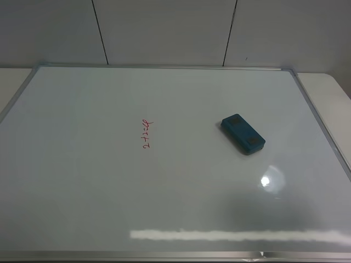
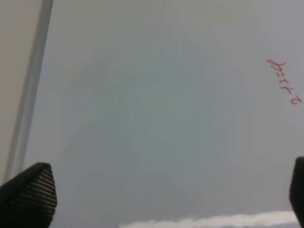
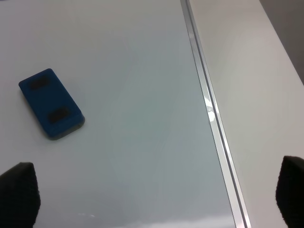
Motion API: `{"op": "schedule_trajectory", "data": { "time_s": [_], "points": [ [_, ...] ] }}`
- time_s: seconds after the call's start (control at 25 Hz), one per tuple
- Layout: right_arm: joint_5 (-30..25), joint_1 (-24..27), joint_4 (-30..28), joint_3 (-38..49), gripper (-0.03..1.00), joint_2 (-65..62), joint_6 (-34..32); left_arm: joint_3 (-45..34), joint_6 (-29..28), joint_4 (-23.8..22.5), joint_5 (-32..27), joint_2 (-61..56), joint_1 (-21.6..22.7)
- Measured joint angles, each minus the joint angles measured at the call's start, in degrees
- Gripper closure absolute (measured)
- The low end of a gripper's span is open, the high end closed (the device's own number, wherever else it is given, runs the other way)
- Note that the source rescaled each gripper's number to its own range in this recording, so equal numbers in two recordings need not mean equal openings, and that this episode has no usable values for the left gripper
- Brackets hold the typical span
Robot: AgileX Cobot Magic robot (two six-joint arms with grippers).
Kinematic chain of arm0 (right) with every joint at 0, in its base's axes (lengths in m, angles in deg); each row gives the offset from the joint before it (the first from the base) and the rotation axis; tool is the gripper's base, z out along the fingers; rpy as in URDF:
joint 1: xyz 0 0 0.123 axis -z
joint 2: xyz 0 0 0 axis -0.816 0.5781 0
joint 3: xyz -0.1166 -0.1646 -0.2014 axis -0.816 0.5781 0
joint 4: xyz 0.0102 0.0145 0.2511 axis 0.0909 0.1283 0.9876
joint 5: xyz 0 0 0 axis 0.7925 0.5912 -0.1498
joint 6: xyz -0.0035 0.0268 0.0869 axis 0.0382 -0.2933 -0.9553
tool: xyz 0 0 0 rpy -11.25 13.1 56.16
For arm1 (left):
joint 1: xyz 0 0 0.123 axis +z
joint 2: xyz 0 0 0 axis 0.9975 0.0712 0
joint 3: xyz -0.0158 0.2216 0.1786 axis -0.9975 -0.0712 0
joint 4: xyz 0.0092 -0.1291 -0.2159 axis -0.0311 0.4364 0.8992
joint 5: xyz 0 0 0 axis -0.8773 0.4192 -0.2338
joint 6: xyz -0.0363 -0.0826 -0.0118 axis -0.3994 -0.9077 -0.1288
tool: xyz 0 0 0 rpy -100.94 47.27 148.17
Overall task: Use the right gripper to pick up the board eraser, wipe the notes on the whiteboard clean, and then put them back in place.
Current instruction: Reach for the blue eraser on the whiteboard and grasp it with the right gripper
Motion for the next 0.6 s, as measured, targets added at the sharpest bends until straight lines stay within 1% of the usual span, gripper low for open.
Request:
{"op": "schedule_trajectory", "data": {
  "time_s": [0.6],
  "points": [
    [0.0, 0.0, 0.0, 0.0, -0.03, 0.0, 0.0, 0.0, 0.0, 0.0, 0.0, 0.0, 0.0]
  ]
}}
